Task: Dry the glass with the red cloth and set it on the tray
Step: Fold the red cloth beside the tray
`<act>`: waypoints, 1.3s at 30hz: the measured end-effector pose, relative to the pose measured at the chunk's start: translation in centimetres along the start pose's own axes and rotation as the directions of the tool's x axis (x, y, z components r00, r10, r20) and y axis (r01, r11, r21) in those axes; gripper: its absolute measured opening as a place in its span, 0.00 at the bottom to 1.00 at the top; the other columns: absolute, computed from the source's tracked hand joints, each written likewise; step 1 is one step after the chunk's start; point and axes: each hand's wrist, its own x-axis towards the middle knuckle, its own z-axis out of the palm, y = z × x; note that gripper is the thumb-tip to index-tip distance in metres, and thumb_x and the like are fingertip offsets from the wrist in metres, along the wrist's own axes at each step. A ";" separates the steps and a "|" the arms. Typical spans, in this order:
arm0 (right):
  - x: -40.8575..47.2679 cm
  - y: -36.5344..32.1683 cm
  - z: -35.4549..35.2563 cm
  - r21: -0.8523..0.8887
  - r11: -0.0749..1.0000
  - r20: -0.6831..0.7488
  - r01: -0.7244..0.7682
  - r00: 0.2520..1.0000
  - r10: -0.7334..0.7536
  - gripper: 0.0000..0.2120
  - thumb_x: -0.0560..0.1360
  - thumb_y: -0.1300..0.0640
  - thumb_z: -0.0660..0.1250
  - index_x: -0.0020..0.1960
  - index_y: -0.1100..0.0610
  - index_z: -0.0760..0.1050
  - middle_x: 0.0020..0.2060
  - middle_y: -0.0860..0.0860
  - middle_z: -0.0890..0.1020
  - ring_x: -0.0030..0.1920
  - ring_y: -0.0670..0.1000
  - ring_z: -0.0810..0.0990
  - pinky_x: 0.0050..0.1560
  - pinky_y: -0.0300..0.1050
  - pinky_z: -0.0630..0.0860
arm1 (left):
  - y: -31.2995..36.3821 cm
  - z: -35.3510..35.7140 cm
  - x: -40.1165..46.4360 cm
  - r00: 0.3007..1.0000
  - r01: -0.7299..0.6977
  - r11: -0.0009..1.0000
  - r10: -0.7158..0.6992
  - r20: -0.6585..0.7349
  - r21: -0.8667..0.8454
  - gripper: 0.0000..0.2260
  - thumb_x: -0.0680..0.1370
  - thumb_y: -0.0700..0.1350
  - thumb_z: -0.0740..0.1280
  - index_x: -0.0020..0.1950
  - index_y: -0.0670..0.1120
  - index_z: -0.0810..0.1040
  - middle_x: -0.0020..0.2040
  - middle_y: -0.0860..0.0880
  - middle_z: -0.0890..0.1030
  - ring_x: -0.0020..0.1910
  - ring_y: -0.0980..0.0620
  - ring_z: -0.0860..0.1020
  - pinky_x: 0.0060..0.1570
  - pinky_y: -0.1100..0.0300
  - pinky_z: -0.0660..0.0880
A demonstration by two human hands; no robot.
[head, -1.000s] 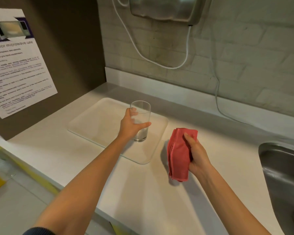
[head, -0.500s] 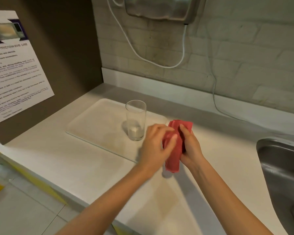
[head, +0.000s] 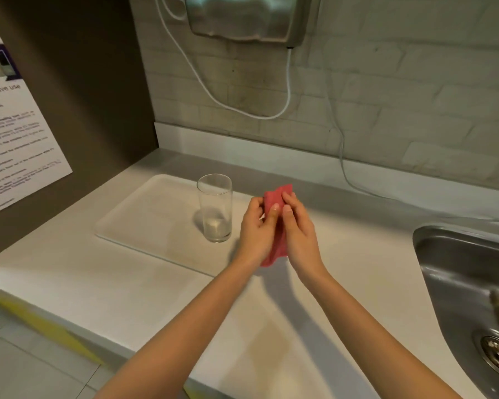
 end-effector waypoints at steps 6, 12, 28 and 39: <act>3.3 -1.5 -2.9 0.089 0.986 0.045 -0.139 0.990 0.135 0.24 0.73 0.59 0.70 0.67 0.57 0.68 0.53 0.51 0.80 0.52 0.48 0.78 0.55 0.42 0.73 | 0.3 -1.4 2.0 0.974 0.022 0.995 0.000 0.229 -0.092 0.03 0.80 0.41 0.60 0.49 0.47 0.73 0.44 0.45 0.81 0.41 0.52 0.81 0.48 0.53 0.77; 4.3 -2.8 -4.0 -0.039 0.999 0.125 0.033 0.992 -0.028 0.06 0.70 0.63 0.73 0.40 0.54 0.79 0.34 0.48 0.81 0.34 0.42 0.78 0.38 0.34 0.74 | -0.4 -2.0 1.9 0.974 -0.021 1.000 0.021 0.225 -0.001 0.04 0.78 0.51 0.64 0.50 0.54 0.75 0.47 0.46 0.82 0.46 0.51 0.80 0.47 0.54 0.76; 5.0 0.4 -4.4 -0.396 0.918 -0.042 -0.029 0.999 0.014 0.06 0.68 0.59 0.76 0.39 0.55 0.78 0.35 0.49 0.80 0.35 0.46 0.77 0.33 0.34 0.70 | -5.1 -3.6 -0.6 0.827 0.319 0.926 -0.377 0.418 0.204 0.21 0.71 0.43 0.74 0.62 0.43 0.72 0.54 0.43 0.83 0.51 0.47 0.83 0.51 0.55 0.79; 5.0 5.2 -3.9 -0.732 0.669 0.140 0.132 0.989 -0.041 0.13 0.74 0.62 0.68 0.58 0.60 0.77 0.58 0.59 0.77 0.59 0.58 0.74 0.58 0.44 0.69 | -5.8 -1.0 -0.9 0.942 -0.243 0.451 -0.100 0.320 0.859 0.36 0.71 0.45 0.74 0.73 0.41 0.59 0.72 0.42 0.62 0.71 0.42 0.59 0.69 0.51 0.61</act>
